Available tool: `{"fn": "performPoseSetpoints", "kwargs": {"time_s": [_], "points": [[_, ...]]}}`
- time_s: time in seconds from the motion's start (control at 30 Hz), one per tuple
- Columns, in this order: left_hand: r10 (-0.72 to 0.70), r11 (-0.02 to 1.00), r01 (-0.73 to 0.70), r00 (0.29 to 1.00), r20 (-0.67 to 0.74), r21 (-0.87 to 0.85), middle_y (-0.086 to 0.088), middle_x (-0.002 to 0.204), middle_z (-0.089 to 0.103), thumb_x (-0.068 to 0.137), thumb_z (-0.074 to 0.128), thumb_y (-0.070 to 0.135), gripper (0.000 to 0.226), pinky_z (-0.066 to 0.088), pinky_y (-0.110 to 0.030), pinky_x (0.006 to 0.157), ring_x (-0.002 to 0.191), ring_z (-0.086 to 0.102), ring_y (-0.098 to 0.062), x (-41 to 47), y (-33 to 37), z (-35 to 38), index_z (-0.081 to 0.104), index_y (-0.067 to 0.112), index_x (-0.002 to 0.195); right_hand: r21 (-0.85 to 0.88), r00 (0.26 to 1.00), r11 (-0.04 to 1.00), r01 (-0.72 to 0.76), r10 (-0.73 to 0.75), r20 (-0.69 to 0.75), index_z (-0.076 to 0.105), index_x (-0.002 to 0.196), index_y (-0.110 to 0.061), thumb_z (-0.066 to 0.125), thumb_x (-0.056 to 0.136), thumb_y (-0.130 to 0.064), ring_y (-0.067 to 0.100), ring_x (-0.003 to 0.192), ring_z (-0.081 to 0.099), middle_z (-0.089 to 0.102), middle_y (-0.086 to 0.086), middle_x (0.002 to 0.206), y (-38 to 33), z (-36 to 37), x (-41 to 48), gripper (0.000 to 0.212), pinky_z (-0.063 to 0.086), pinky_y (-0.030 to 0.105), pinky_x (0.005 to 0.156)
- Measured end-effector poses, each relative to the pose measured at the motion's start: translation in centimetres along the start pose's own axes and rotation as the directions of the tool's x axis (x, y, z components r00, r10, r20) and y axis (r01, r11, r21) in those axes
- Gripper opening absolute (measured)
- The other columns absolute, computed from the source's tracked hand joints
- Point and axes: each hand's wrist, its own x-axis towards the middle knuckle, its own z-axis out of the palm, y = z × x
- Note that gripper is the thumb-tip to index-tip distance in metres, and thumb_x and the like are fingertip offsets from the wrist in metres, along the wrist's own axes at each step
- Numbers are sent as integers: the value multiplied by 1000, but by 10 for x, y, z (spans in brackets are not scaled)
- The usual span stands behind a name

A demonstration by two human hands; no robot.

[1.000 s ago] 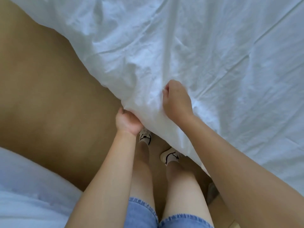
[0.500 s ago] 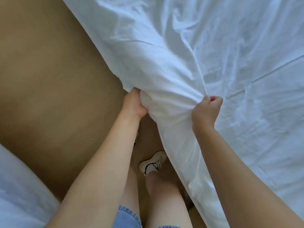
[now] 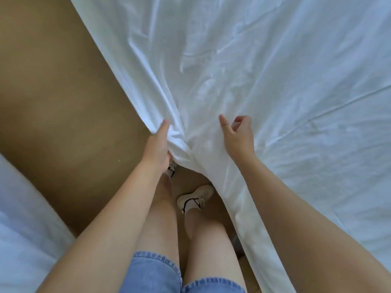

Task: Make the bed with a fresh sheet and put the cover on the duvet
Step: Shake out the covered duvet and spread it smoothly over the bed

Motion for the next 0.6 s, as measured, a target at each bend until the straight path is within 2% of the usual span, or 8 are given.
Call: {"fn": "performPoseSetpoints", "kwargs": {"time_s": [0.07,0.17,0.23,0.3,0.37,0.47,0.53,0.6], "points": [[-23,985,39,995,96,-167,-6,101,73,97,48,39,34,57,-34,75,93,70,-20,2,0,9,59,11,114,-150,999,989,-15,22,41,39,102,-21,65,81,-53,9,74,51,48,-6,85,15,4,-3,46,41,23,60],[-52,952,130,960,274,-275,-12,118,66,97,43,41,43,51,-43,92,109,63,-26,5,-8,10,53,10,126,-339,995,940,-44,72,72,45,78,-20,62,88,-37,15,70,52,50,-4,76,38,6,-9,26,39,24,54],[-60,958,151,936,347,-242,-13,123,63,95,46,29,37,48,-45,96,113,61,-28,9,-21,8,54,9,125,-371,988,927,-54,102,112,42,69,-21,50,96,-26,17,65,51,48,-3,67,47,5,-12,28,34,24,49],[-100,985,136,952,290,-109,-10,114,66,89,43,11,28,52,-38,88,100,66,-25,16,-40,9,60,7,110,-344,987,939,-13,67,146,41,68,-19,45,98,-20,14,59,46,46,-2,65,52,2,-11,31,33,25,50],[-142,985,129,983,114,114,-7,105,62,87,43,4,22,50,-28,79,87,63,-19,26,-66,13,58,8,103,-283,987,958,37,8,158,37,67,-17,42,97,-15,12,55,38,41,-2,64,57,-1,-13,30,30,24,49],[-131,929,117,991,17,351,2,120,55,96,50,28,30,39,-31,95,109,50,-15,38,-101,23,51,20,126,-118,997,991,58,-51,56,34,68,-16,36,93,-9,10,55,33,36,-1,66,66,-8,-21,26,28,17,45],[-96,946,85,995,22,314,11,116,56,96,50,36,27,38,-31,95,109,50,-10,44,-115,35,53,27,121,5,998,999,34,-34,-44,35,69,-18,34,91,-8,4,52,34,37,-3,66,73,-14,-27,24,29,14,43],[-94,969,86,995,25,231,16,99,59,93,54,31,8,41,-25,79,93,53,-5,50,-122,46,57,29,99,118,993,992,38,-24,-115,35,69,-19,34,90,-7,0,45,33,36,-6,63,79,-18,-33,24,28,13,42]]}}
